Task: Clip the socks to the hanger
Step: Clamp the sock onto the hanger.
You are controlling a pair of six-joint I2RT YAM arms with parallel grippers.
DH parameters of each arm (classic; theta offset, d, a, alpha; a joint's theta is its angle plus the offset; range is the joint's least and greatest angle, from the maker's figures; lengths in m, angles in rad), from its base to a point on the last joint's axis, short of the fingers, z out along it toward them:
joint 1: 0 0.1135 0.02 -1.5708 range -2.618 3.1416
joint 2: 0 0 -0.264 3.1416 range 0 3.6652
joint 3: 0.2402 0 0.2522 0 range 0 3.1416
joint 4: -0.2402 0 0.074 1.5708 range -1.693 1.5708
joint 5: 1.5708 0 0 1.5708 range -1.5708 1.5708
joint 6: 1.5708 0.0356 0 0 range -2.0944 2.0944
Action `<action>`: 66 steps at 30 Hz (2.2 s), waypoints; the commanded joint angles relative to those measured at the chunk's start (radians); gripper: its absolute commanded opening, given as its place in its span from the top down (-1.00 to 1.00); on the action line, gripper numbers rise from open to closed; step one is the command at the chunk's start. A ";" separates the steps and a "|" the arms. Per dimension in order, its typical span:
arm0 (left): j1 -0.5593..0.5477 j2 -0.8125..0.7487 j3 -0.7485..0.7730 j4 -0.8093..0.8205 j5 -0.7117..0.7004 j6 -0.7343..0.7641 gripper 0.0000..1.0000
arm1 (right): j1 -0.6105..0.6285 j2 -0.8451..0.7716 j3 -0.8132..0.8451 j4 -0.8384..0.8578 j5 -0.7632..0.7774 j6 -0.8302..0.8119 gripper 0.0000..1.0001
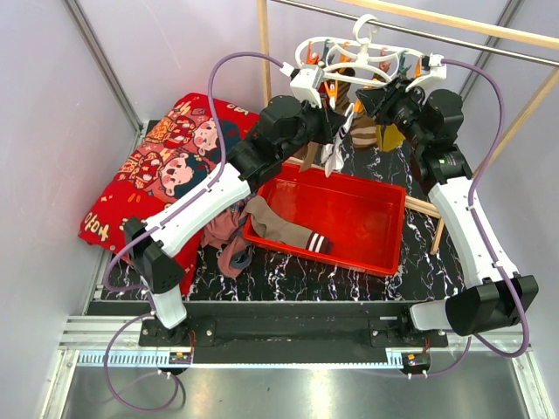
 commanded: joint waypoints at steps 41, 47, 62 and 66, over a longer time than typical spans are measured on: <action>-0.012 0.011 0.073 0.040 -0.032 0.039 1.00 | 0.040 0.015 0.000 -0.045 0.078 -0.001 1.00; -0.012 0.011 0.070 0.037 -0.029 0.040 1.00 | 0.041 0.017 0.008 -0.047 0.067 0.004 1.00; -0.015 0.023 0.057 0.025 -0.087 0.054 1.00 | 0.046 -0.002 0.034 -0.047 0.062 0.001 1.00; -0.015 0.023 0.059 0.023 -0.100 0.060 1.00 | 0.048 -0.002 0.032 -0.048 0.066 -0.004 1.00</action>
